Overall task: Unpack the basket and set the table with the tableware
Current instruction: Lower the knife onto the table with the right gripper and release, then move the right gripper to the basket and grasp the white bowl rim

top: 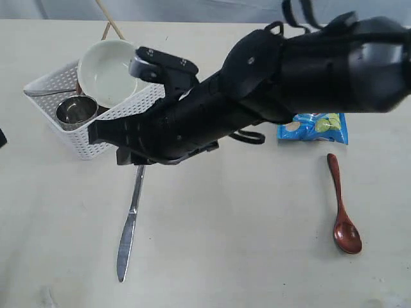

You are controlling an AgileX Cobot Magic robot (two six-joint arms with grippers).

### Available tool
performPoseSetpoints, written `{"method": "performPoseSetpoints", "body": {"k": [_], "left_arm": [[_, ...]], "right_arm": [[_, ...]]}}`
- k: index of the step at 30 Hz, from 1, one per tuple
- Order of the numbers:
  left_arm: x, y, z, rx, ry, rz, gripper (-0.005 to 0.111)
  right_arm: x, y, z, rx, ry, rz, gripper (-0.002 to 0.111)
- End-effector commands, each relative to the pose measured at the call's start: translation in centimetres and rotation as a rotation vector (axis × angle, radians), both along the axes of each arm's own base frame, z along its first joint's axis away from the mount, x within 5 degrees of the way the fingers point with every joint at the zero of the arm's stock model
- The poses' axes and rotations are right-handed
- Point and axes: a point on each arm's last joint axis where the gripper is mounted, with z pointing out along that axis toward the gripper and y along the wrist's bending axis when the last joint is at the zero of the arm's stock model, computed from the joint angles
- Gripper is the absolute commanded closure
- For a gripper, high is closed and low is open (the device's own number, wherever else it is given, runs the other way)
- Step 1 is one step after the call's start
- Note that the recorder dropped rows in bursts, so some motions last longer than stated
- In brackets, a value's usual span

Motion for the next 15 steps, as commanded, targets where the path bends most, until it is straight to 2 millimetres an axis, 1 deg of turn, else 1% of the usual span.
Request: {"method": "performPoseSetpoints", "body": {"k": [1,3,6,8,11,13,15], "left_arm": [[1.1,1.2,1.9,0.099,-0.114,0.147,0.107],[2.2,1.5,3.4,0.162,-0.142,0.207,0.107],[3.8,1.4,5.2,0.257,-0.136,0.213,0.107],[5.0,1.1,6.1,0.292,-0.104,0.193,0.107],[6.4,0.6,6.8,0.334,-0.047,0.152,0.107],[6.6,0.5,7.7,0.332,-0.059,0.149,0.107],[6.4,0.6,8.7,0.32,-0.1,0.163,0.107]], "right_arm": [[-0.3,-1.4,2.7,-0.026,-0.136,0.102,0.085],[-0.5,-1.8,3.7,-0.022,-0.173,0.121,0.085],[-0.7,-2.1,4.8,-0.006,-0.216,0.12,0.085],[-0.7,-2.3,5.2,-0.008,-0.24,0.131,0.085],[-0.6,-2.5,5.2,-0.041,-0.281,0.162,0.085],[0.3,-3.2,5.1,-0.066,-0.304,0.152,0.085],[2.2,-4.3,5.2,-0.076,-0.287,0.097,0.085]]}}
